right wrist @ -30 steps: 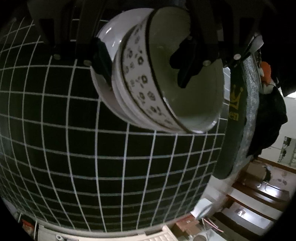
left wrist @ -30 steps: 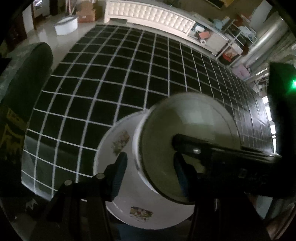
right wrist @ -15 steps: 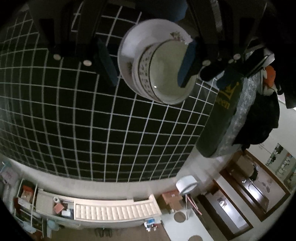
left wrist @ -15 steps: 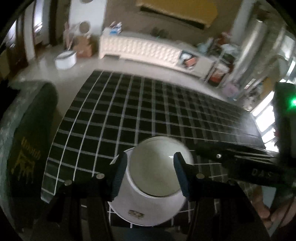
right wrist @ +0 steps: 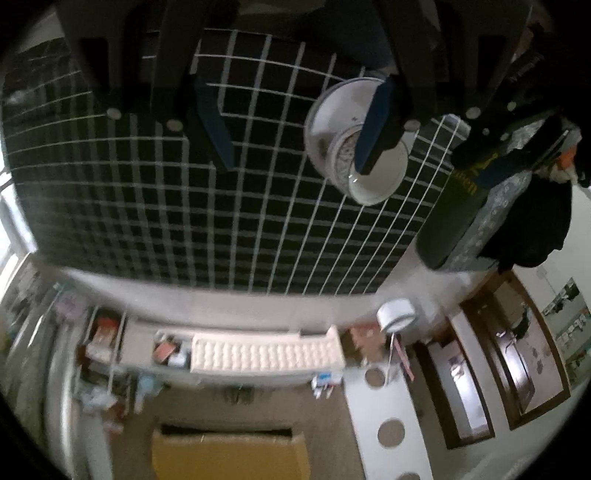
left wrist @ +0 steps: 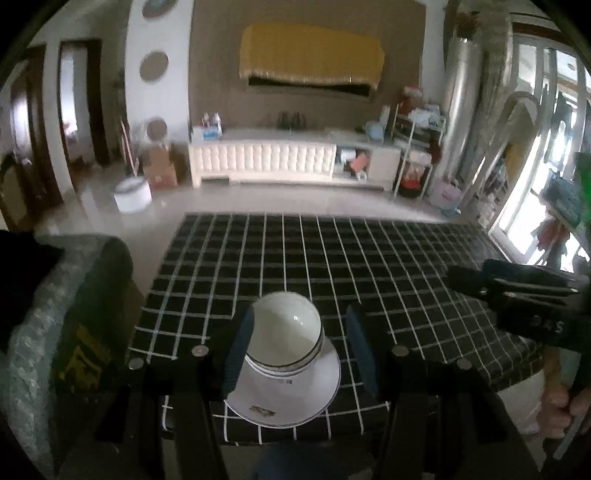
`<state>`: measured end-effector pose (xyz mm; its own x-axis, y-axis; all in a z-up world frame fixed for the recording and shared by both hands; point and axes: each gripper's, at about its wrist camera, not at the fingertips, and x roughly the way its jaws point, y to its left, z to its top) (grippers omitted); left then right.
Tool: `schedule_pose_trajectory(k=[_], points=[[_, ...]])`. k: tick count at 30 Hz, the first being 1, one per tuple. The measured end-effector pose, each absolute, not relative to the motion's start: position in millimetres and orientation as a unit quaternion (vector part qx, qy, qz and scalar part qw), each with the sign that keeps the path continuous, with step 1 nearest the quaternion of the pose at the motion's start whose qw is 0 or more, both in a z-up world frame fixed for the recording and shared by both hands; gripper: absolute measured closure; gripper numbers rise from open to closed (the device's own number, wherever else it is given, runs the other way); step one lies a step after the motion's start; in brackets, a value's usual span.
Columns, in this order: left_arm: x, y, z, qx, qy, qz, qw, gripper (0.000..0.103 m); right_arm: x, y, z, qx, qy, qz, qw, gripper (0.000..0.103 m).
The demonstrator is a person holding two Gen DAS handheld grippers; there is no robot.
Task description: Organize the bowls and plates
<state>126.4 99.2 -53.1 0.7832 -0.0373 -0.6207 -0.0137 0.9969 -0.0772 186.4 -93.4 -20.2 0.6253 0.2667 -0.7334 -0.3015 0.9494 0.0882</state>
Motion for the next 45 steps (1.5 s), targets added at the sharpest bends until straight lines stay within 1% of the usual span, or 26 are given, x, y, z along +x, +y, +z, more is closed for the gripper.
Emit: schedule_pose_trajectory(k=[1, 2, 3, 4, 6, 7, 9, 11, 15, 16, 17, 22, 30, 45], points=[[118.5, 97.5, -47.6, -0.038, 0.316, -0.004, 0.948, 0.043, 174.5, -97.0, -11.4, -0.030, 0.384, 0.155, 0.910, 0.030], [112.6, 97.4, -44.0, -0.040, 0.307, -0.001, 0.951, 0.031, 166.0, -98.6, -6.1, -0.036, 0.372, 0.153, 0.915, 0.029], [106.6, 96.4, -39.9, -0.042, 0.297, -0.002, 0.954, 0.028, 158.3, -99.7, -2.2, -0.046, 0.360, 0.147, 0.920, 0.025], [100.6, 96.5, -35.7, -0.046, 0.285, -0.006, 0.957, 0.028, 148.9, -101.7, 2.1, -0.057, 0.346, 0.138, 0.926, 0.018], [84.0, 95.0, -26.3, -0.047, 0.261, -0.006, 0.964, 0.023, 136.9, -104.2, 5.3, -0.067, 0.327, 0.125, 0.934, 0.009], [76.8, 93.8, -22.7, -0.044, 0.251, -0.004, 0.967, 0.019, 127.1, -108.4, 7.8, -0.069, 0.313, 0.120, 0.940, 0.007], [66.3, 89.8, -17.7, -0.037, 0.239, -0.009, 0.970, 0.019, 116.5, -112.8, 10.4, -0.066, 0.302, 0.113, 0.944, 0.005], [56.2, 85.5, -14.7, -0.032, 0.235, -0.013, 0.971, 0.012, 108.3, -116.6, 11.6, -0.063, 0.298, 0.107, 0.947, 0.003], [38.8, 75.4, -13.7, -0.016, 0.224, -0.011, 0.974, 0.009, 84.1, -121.9, 14.6, -0.063, 0.275, 0.101, 0.954, 0.001], [35.4, 73.2, -14.6, -0.012, 0.223, -0.013, 0.975, 0.003, 74.4, -124.6, 15.9, -0.058, 0.263, 0.103, 0.957, 0.000], [32.3, 70.1, -15.3, -0.008, 0.223, -0.015, 0.975, 0.000, 69.9, -126.2, 16.5, -0.056, 0.258, 0.105, 0.959, 0.000], [18.9, 60.6, -17.9, 0.004, 0.220, -0.011, 0.976, 0.000, 45.6, -128.6, 19.2, -0.059, 0.224, 0.104, 0.967, 0.000], [5.8, 58.7, -17.1, 0.007, 0.220, -0.013, 0.975, 0.000, 35.2, -128.2, 14.5, -0.055, 0.228, 0.114, 0.965, 0.000], [4.6, 57.4, -20.1, 0.009, 0.226, -0.013, 0.974, 0.000, 27.2, -128.3, 17.6, -0.061, 0.222, 0.115, 0.966, 0.000]])
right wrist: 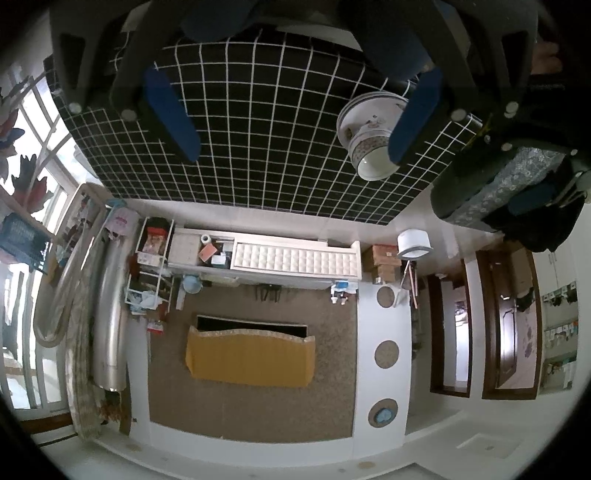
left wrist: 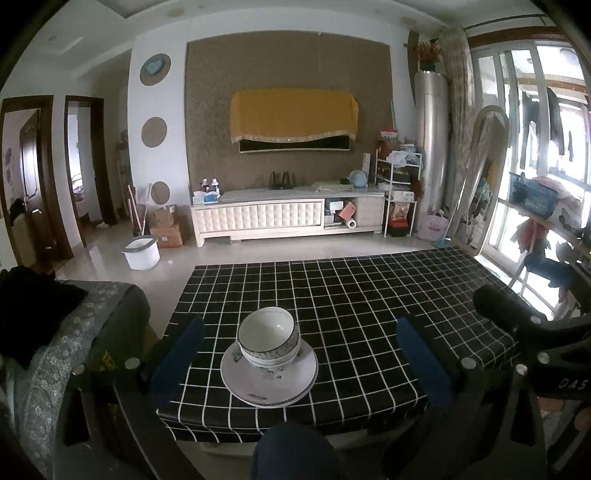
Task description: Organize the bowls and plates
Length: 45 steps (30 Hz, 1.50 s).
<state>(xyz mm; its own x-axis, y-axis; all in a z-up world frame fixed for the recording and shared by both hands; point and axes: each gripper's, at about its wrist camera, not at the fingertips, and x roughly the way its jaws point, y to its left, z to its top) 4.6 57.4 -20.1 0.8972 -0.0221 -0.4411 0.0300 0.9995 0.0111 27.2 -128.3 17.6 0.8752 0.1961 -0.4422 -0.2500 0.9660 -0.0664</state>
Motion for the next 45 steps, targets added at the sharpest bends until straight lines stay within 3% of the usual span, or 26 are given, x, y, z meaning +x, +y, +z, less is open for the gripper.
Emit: schedule_pose_trajectory(k=[45], points=[[6.0, 64.3, -21.0, 0.007, 0.225, -0.023, 0.974, 0.000, 21.9, -119.1, 19.1, -0.074, 0.214, 0.101, 0.969, 0.000]])
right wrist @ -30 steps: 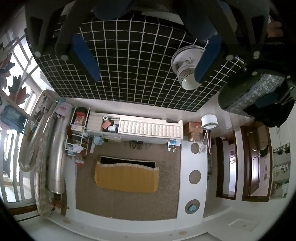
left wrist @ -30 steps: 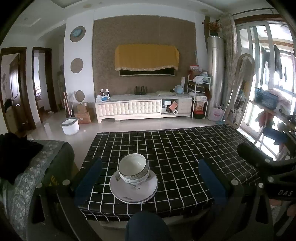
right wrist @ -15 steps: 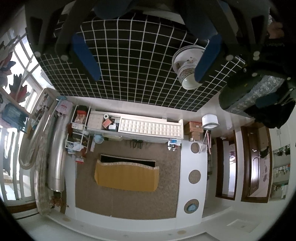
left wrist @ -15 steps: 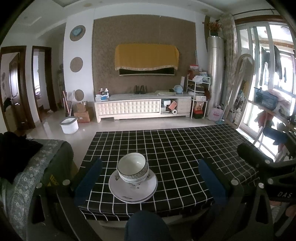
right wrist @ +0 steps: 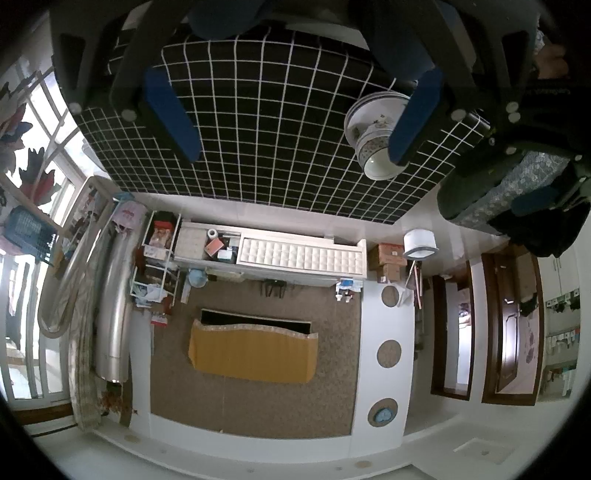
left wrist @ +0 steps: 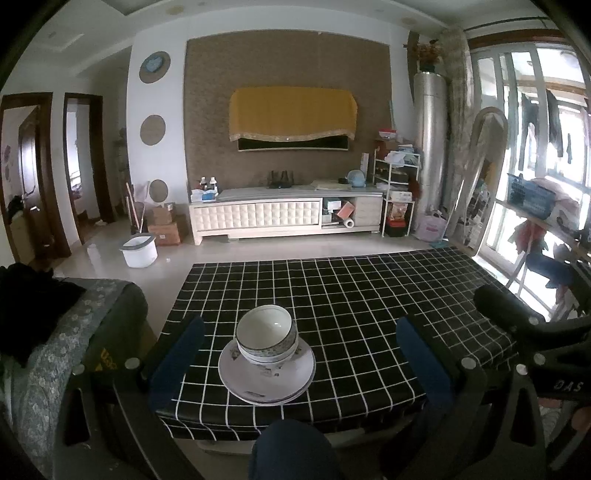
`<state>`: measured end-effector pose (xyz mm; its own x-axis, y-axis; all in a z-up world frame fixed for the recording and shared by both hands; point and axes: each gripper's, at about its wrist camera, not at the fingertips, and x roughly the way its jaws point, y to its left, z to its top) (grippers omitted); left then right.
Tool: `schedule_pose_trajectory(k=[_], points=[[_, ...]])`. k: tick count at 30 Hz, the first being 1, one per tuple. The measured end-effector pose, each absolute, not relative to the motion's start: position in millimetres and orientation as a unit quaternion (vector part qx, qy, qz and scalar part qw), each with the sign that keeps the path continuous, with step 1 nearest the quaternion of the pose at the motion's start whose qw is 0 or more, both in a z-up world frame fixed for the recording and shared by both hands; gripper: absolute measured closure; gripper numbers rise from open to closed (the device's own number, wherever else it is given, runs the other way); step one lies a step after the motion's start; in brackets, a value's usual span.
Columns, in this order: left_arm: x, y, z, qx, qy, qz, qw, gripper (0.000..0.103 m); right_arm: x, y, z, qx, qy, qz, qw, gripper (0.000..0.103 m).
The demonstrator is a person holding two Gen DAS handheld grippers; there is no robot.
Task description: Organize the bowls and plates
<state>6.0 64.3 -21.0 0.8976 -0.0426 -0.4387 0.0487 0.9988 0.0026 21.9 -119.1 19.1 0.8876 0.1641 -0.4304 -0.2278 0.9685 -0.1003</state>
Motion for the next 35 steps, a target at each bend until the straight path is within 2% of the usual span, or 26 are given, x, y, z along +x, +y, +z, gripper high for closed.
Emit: schedule_pose_trajectory(k=[35], points=[[3.3, 64.0, -20.8, 0.008, 0.227, -0.024, 0.973, 0.000, 21.4, -121.0, 16.6, -0.078, 0.213, 0.102, 0.969, 0.000]])
